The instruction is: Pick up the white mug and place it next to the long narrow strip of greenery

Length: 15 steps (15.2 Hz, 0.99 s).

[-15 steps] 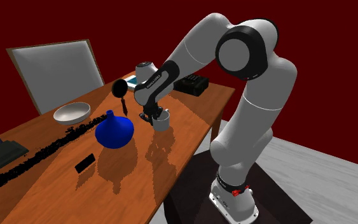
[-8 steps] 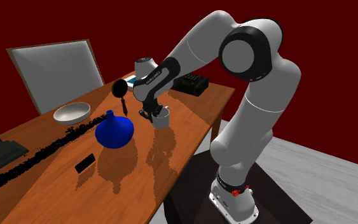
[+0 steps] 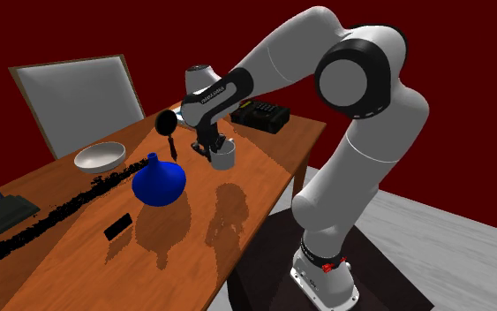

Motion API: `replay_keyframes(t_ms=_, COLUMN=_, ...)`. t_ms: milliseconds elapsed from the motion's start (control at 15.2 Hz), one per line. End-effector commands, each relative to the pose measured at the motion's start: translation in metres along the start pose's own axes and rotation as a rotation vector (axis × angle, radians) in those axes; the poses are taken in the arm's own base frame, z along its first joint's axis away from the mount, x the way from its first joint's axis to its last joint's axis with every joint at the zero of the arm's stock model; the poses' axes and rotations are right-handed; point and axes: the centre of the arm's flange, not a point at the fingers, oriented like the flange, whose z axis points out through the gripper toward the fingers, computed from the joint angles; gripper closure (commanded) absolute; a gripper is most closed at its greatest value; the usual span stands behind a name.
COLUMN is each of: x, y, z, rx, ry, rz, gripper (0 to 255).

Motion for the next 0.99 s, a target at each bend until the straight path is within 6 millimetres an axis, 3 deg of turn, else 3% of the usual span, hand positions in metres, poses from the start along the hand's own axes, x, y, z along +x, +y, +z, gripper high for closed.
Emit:
replay_keyframes(t_ms=0, x=0.001, y=-0.001, z=-0.01, rx=0.0, ry=-0.001, rz=0.0, gripper=255)
replay_keyframes(t_ms=924, x=0.004, y=0.003, z=-0.084, rx=0.0, ry=-0.001, rz=0.0, gripper=255)
